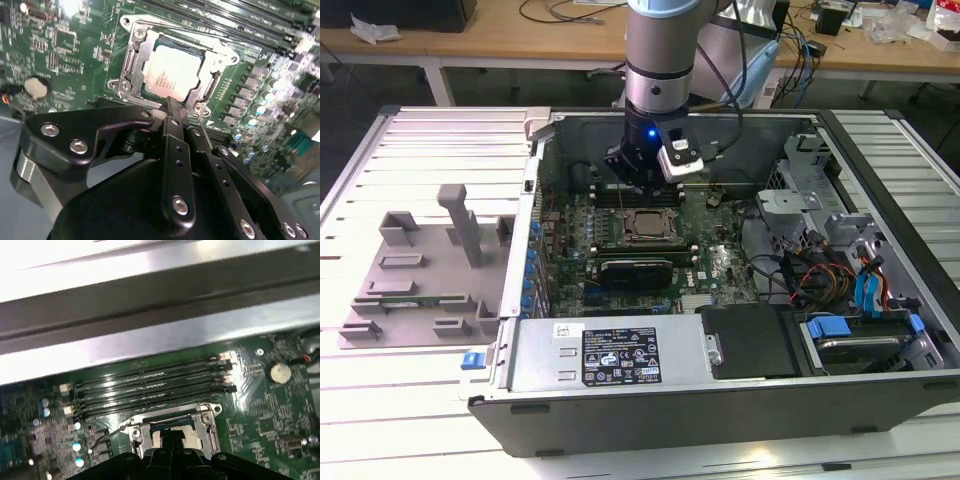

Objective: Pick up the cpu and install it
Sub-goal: 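Close the cpu cover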

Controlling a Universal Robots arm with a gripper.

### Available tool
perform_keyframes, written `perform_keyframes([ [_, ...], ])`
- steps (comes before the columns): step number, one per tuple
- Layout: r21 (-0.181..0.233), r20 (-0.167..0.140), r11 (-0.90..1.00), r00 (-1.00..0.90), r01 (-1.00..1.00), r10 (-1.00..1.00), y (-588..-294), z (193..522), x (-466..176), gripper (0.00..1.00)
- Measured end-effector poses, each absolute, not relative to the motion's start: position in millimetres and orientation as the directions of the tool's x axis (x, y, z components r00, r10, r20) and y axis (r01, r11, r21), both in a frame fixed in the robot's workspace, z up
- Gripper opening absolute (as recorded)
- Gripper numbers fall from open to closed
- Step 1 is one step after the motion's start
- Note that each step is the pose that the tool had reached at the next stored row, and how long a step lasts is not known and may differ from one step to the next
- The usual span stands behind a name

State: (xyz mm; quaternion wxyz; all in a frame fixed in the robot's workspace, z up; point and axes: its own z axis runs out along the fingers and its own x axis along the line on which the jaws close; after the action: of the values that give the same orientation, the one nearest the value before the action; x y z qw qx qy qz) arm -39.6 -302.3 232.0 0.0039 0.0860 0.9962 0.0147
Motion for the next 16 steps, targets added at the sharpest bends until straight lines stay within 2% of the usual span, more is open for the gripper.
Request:
perform_keyframes([
  [6,0.03,-0.005,0.999,-1.0,-0.016,-0.016,-302.3,231.8,-39.6,0.11],
  [11,0.03,-0.005,0.965,-0.966,-0.259,-0.259,-302.3,231.5,-39.6,0.11],
  [16,0.03,-0.005,0.928,-0.929,-0.37,-0.37,-302.3,231.5,-39.6,0.11],
])
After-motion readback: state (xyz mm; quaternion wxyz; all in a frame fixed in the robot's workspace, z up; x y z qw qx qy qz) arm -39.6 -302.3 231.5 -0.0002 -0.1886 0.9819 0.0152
